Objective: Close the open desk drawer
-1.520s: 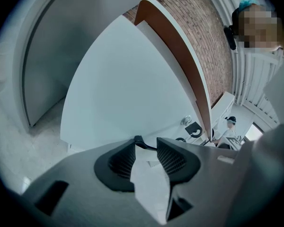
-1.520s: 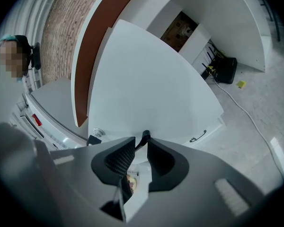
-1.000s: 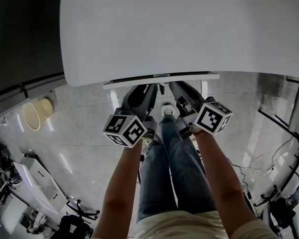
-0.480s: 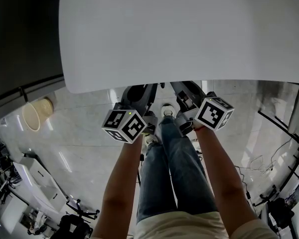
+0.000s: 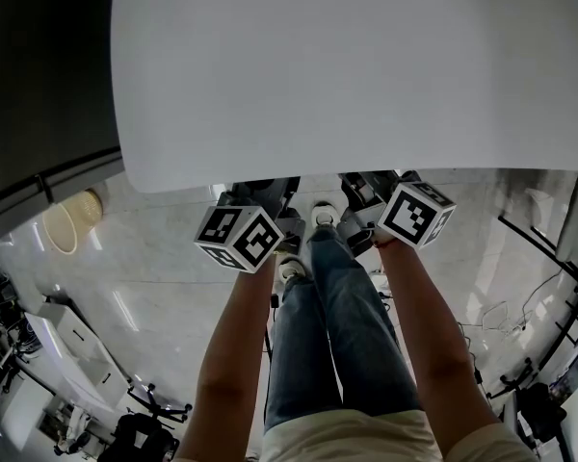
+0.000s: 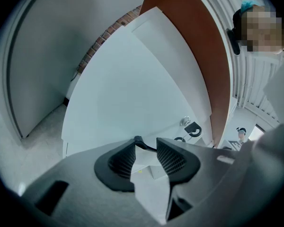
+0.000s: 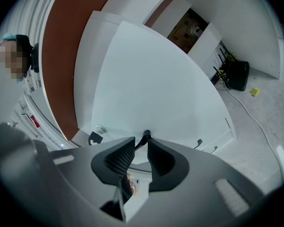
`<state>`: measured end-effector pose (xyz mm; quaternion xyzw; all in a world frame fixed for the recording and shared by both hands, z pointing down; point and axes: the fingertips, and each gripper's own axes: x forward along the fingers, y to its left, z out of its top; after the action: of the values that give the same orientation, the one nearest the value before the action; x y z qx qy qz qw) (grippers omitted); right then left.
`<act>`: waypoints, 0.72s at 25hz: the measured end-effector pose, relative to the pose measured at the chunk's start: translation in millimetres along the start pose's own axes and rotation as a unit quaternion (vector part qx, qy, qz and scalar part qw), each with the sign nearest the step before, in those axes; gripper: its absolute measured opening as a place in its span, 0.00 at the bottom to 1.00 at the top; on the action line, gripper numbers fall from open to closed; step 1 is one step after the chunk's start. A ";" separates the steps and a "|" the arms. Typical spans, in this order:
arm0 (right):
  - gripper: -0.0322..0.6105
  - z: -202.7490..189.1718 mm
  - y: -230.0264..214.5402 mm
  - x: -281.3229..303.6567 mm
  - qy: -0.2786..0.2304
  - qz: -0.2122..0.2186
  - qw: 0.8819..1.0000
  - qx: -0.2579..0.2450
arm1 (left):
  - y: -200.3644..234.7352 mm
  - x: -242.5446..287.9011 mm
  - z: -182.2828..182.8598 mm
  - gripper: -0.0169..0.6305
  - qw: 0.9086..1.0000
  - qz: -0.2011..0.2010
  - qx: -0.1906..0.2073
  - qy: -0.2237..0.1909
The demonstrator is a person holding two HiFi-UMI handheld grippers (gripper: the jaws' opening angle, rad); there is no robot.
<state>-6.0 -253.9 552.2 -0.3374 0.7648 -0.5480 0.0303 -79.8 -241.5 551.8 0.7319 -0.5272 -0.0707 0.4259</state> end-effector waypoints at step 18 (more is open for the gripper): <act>0.19 21.8 2.0 17.1 0.003 0.009 1.000 -0.015 | 2.8 18.2 20.3 0.25 1.000 0.005 -0.008 -0.017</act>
<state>-11.1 -280.7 547.3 -0.3295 0.7762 -0.5368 0.0277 -85.1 -268.1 547.3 0.7249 -0.5373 -0.0854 0.4226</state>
